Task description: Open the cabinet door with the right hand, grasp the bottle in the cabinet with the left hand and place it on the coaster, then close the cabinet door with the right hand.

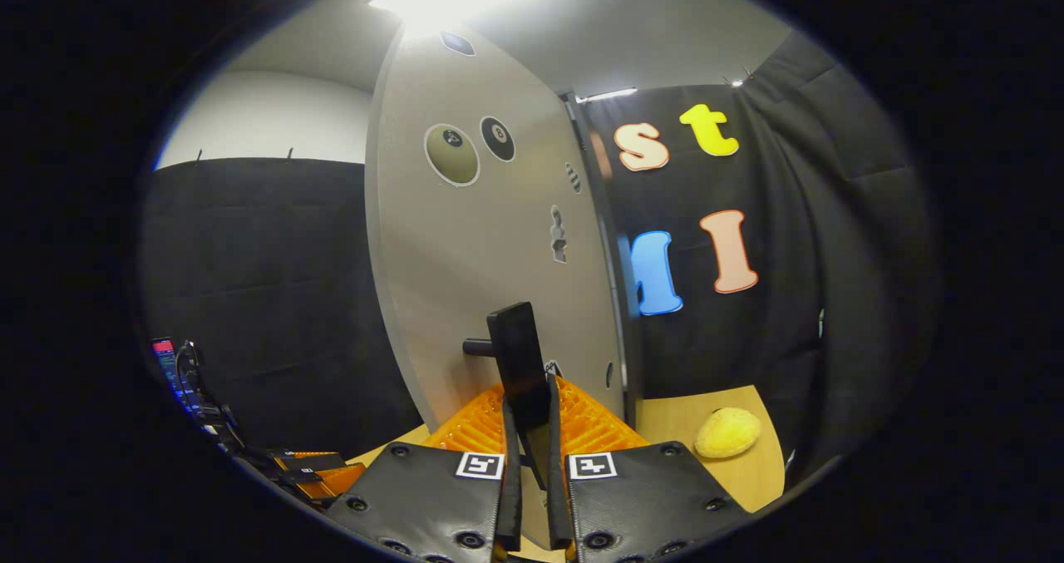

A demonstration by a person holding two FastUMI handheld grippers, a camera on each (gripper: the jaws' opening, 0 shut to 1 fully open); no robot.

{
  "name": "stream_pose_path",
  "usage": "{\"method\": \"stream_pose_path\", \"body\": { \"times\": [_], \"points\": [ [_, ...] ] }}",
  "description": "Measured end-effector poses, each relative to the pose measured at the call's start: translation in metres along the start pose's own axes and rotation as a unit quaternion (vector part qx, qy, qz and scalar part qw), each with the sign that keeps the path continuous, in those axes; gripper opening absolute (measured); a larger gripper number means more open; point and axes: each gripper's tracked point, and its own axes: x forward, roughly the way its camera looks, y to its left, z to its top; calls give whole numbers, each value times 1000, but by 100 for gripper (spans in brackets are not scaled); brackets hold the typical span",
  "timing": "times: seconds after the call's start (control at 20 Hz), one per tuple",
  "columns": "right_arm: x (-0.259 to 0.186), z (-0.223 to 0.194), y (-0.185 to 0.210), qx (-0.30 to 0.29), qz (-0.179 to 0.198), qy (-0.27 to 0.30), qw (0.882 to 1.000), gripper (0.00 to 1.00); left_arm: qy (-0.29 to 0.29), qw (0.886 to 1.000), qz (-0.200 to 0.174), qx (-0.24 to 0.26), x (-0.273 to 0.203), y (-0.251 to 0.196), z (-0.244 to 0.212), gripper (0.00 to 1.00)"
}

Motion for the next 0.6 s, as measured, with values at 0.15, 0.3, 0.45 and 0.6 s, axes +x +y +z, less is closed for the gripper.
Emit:
{"method": "stream_pose_path", "body": {
  "times": [0.15, 0.3, 0.45, 0.6],
  "points": [
    [-5, 1, -25, -6, -63, 0, 998, 14, -1, 1000, -26, -3, 16, 12, 20, 86],
    [-6, -1, -22, 37, -81, -13, 996, 10, -2, 999, -54, 3, 65, 32, 34, 86],
    [-3, 3, -24, 54, -108, -23, 992, 12, 7, 996, -84, 6, 96, 49, 46, 88],
    [-5, 2, -27, 58, -143, -25, 988, 8, 11, 993, -116, 7, 129, 66, 58, 88]
  ]
}}
